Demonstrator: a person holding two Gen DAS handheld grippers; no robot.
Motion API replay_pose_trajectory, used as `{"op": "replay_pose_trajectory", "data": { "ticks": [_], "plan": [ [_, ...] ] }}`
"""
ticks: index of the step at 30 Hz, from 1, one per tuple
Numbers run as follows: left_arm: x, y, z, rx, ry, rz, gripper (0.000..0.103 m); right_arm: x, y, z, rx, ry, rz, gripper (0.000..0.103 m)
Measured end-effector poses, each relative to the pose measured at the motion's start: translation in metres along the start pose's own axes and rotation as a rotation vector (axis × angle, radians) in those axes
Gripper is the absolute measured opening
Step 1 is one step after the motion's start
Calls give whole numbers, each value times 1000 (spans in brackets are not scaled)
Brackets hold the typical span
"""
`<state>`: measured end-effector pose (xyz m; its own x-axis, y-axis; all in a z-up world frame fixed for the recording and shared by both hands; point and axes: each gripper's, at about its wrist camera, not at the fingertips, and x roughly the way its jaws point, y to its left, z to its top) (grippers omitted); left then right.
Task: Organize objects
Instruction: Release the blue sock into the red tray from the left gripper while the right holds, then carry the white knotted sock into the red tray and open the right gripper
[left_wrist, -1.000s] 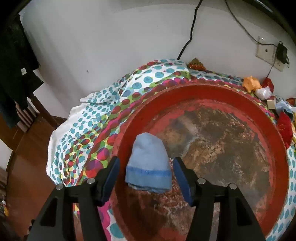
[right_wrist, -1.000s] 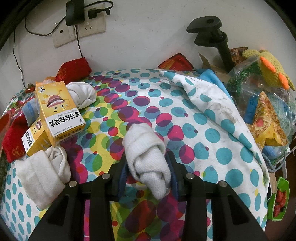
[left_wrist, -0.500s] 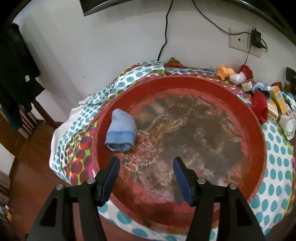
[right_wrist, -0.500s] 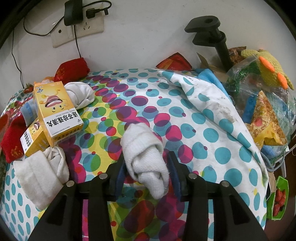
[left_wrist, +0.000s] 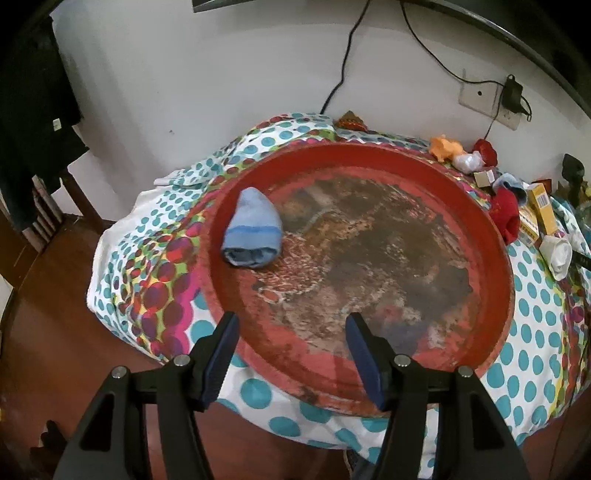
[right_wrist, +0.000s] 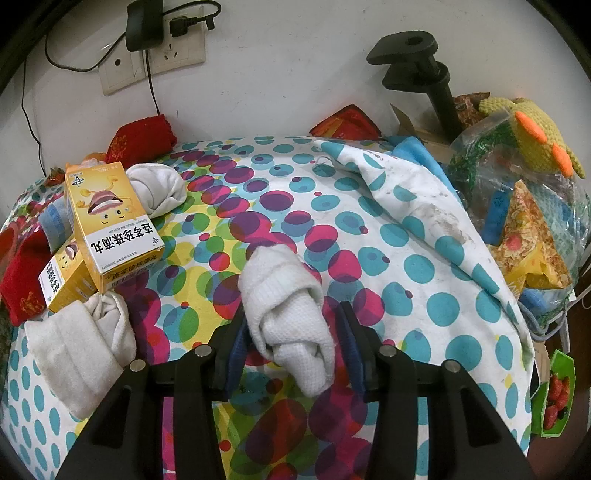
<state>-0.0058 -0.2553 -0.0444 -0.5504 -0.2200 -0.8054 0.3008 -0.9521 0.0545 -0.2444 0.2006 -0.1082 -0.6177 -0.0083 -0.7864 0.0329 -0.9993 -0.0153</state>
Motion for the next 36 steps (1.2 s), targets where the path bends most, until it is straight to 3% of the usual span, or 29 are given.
{"op": "replay_pose_trajectory", "data": {
  "ticks": [5, 7, 8, 10, 17, 24, 36],
  "plan": [
    [-7, 7, 2, -40, -14, -36, 61, -1, 4, 0, 6, 0, -2, 43],
    [-11, 12, 3, -49, -18, -62, 61, -2, 5, -1, -5, -2, -20, 37],
    [-13, 15, 4, -57, -21, -63, 61, -3, 5, -1, -3, 3, -34, 32],
    [-15, 20, 3, -70, -31, -51, 61, -9, 5, -2, 14, -3, -43, 30],
    [-16, 35, 2, -96, -35, -16, 61, -48, 15, -1, 13, -60, -71, 29],
    [-16, 45, 1, -113, -32, 18, 61, -98, 48, -4, -50, -103, 6, 29],
    [-25, 51, 2, -134, -49, 48, 61, -131, 138, -17, -223, -101, 204, 29]
  ]
}}
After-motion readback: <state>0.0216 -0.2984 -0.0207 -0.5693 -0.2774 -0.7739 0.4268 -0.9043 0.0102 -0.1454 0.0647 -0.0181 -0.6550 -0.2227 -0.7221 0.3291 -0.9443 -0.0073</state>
